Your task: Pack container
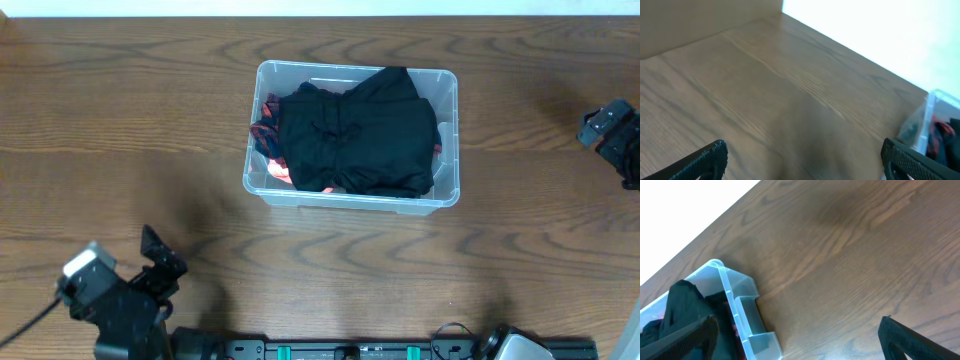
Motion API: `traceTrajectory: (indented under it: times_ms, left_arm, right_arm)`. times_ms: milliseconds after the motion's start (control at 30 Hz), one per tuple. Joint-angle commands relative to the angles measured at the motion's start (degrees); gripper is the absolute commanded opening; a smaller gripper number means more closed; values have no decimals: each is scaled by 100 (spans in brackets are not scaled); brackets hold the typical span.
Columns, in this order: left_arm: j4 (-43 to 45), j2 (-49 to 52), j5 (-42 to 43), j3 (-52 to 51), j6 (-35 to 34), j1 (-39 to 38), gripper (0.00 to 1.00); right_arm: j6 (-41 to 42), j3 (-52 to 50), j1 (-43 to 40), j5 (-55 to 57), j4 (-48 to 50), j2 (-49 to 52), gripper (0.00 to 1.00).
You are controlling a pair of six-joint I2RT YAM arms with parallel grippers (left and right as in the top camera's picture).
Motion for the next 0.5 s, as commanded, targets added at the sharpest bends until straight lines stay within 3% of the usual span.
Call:
traceTrajectory:
  times_ms: [0,200,467]
  left_arm:
    - [37,-400,9,-269,-111,227,98]
    - [321,-868,11,-868,-114,461,98]
    - [1563,-1058,431,-1816,-179,612,98]
  right_arm:
    - [-70,26,-42,-2,-4,-44,99]
    - [-70,26,-42,-2,-4,-44,99]
    - [-70,26,-44,-2,-7,-44,99]
